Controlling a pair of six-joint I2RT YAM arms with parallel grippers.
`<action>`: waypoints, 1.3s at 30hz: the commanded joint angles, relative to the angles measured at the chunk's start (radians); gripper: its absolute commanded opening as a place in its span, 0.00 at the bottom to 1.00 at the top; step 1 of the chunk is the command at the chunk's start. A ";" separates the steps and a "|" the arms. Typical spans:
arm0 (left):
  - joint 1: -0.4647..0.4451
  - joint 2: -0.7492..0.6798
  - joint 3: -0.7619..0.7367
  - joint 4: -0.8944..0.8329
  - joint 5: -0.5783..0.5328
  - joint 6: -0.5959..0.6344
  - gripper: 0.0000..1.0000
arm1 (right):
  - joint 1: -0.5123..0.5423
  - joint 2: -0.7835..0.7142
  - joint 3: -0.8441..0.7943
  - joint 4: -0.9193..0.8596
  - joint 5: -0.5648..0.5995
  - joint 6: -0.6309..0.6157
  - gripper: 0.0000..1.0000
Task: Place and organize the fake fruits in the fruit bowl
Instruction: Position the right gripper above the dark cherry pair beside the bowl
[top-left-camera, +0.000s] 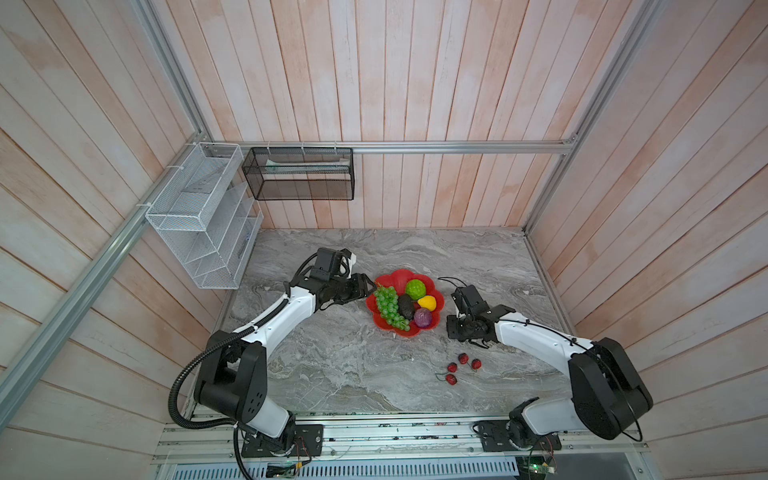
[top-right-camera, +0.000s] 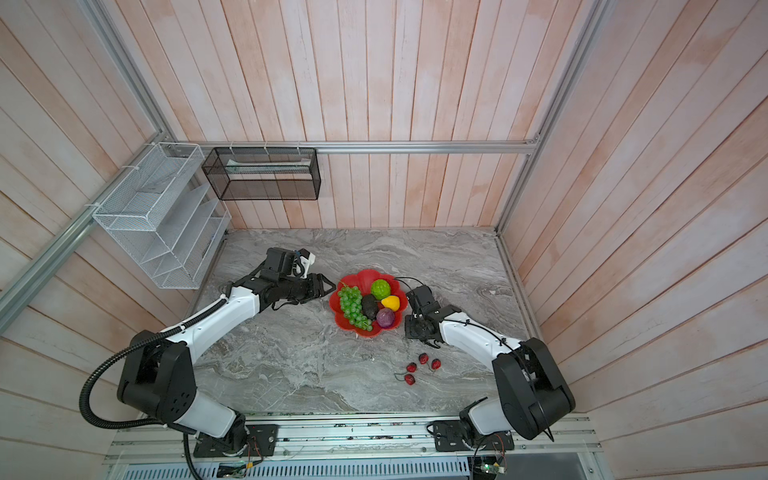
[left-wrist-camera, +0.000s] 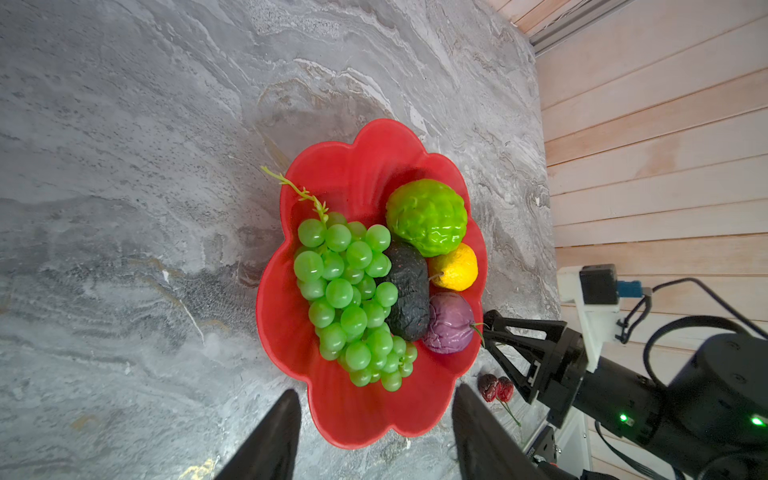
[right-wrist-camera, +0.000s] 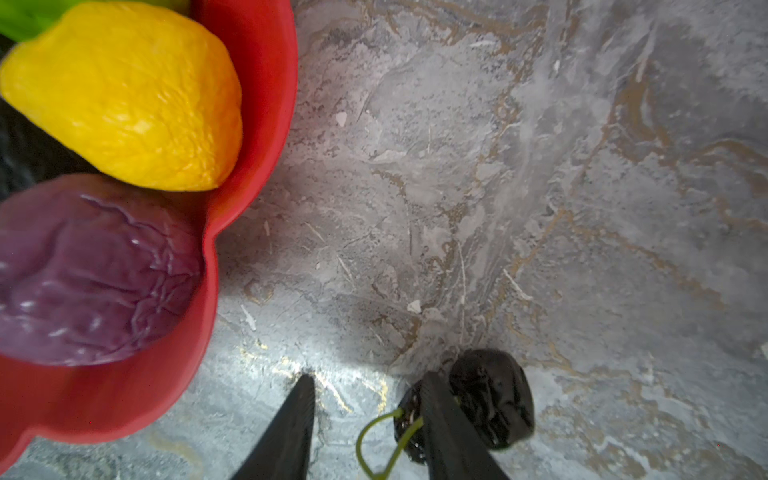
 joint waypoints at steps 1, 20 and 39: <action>0.003 -0.011 -0.003 0.014 0.009 -0.003 0.61 | 0.008 0.017 0.000 -0.006 0.028 0.009 0.41; 0.004 -0.009 -0.005 0.020 0.012 -0.015 0.61 | 0.013 -0.040 -0.021 -0.008 0.040 0.006 0.06; 0.003 -0.046 -0.024 -0.010 -0.051 -0.035 0.61 | 0.036 -0.183 0.234 -0.207 -0.052 -0.006 0.00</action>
